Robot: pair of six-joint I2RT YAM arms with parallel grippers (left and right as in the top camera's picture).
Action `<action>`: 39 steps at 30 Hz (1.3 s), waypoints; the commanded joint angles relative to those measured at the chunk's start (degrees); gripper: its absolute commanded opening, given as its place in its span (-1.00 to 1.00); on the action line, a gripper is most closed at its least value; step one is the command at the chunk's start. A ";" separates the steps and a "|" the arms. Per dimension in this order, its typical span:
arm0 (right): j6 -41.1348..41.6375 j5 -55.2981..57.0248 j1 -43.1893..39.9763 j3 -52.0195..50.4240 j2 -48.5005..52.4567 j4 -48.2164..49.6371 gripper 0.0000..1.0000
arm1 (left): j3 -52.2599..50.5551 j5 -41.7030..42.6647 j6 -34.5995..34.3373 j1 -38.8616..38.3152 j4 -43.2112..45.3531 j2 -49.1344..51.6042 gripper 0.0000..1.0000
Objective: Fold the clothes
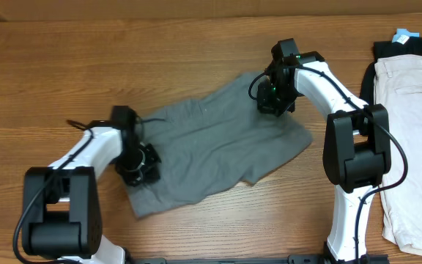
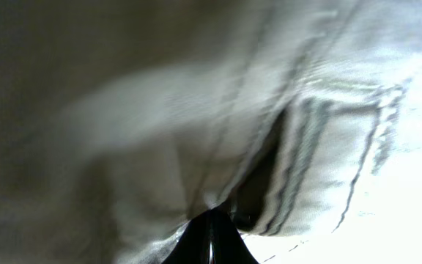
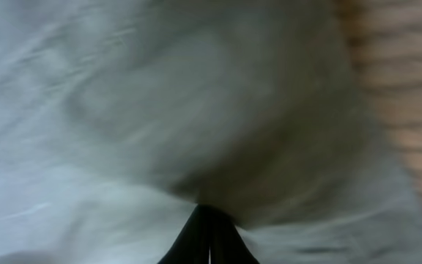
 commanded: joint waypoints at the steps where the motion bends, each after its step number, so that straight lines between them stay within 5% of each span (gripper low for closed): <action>1: 6.27 8.02 -0.13 -0.22 0.48 -1.14 -0.92 | -1.05 -8.24 2.54 5.64 6.34 0.70 -0.92; 6: 8.48 8.55 -0.04 -0.22 0.46 -4.72 -0.92 | -0.57 -8.22 5.29 10.40 13.55 0.70 -0.88; 10: 20.44 17.62 0.59 -0.22 0.17 -9.92 -0.92 | 1.62 -11.19 7.87 12.87 16.22 0.70 -0.67; 17: 24.98 24.81 3.17 -0.22 -5.11 -14.01 -0.92 | 14.43 -15.39 14.40 15.96 4.90 0.70 -0.61; 24: 8.44 9.05 6.84 -0.22 -13.73 -4.76 -0.92 | 27.78 -14.45 16.72 15.08 -7.93 0.70 -0.68; 29: 1.81 -4.44 6.95 -0.22 -13.25 1.31 -0.83 | 28.02 -5.77 16.35 13.22 -12.66 0.72 -0.67; 39: -2.73 -5.49 6.99 -0.22 -7.39 7.21 -0.49 | 19.34 -5.92 12.59 6.19 -4.24 2.64 -0.70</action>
